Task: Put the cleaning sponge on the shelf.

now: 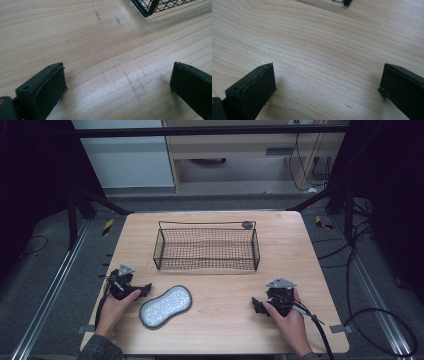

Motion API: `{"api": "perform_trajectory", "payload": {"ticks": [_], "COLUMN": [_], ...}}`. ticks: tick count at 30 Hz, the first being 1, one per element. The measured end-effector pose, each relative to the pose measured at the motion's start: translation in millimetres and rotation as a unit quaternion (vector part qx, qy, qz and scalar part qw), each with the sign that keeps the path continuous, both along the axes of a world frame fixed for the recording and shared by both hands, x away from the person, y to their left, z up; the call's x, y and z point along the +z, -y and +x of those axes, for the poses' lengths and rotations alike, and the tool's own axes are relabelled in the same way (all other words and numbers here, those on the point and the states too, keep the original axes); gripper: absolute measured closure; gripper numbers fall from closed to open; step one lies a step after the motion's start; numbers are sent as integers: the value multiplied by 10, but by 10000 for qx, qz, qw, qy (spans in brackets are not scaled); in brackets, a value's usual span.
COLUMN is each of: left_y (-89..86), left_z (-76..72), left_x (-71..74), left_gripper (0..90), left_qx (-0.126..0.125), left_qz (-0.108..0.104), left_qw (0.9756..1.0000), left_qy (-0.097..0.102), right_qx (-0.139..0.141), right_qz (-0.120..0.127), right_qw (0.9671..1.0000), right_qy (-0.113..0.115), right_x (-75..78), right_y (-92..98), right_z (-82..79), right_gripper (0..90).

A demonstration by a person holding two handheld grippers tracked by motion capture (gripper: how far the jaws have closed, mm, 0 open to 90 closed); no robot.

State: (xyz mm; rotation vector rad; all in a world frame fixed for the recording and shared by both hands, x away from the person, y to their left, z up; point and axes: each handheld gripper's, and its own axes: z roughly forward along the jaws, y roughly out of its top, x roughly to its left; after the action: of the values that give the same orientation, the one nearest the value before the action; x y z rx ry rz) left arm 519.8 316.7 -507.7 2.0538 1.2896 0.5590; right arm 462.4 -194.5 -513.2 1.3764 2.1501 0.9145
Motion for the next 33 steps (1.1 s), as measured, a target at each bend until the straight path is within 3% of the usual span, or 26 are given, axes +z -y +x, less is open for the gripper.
{"api": "perform_trajectory", "payload": {"ticks": [6,8,10,12,14,17,22,28,33], "left_y": [-18,-35,-39,-49,-57,-54,34,234,359], "left_z": [-21,-81,-109,-194,-227,-264,-325,-359,-382], "left_x": [62,154,192,296,355,470,663,720,697], "left_gripper": [36,33,34,34,38,40,36,30,36], "left_qx": [56,-63,-138,-372,-374,-361,-582,-929,-1263], "left_qz": [-31,-142,-146,-93,-26,-116,-71,195,402], "left_qw": [10000,9999,9997,9991,9992,9991,9981,9955,9908], "left_qy": [-4,55,119,166,105,185,207,-37,-288], "right_qx": [3,6,14,23,40,55,70,103,125], "right_qz": [-4,4,7,2,4,-8,9,9,4], "right_qw": [10000,10000,10000,10000,10000,10000,10000,9999,9999], "right_qy": [-2,-7,-7,-2,-2,4,-9,-12,-15], "right_x": [0,1,1,0,0,-1,0,1,2], "right_y": [0,0,1,4,7,10,12,18,21], "right_z": [-9,-15,-16,-20,-23,-23,-25,-26,-25], "right_gripper": [4,4,4,4,4,4,4,4,4]}}
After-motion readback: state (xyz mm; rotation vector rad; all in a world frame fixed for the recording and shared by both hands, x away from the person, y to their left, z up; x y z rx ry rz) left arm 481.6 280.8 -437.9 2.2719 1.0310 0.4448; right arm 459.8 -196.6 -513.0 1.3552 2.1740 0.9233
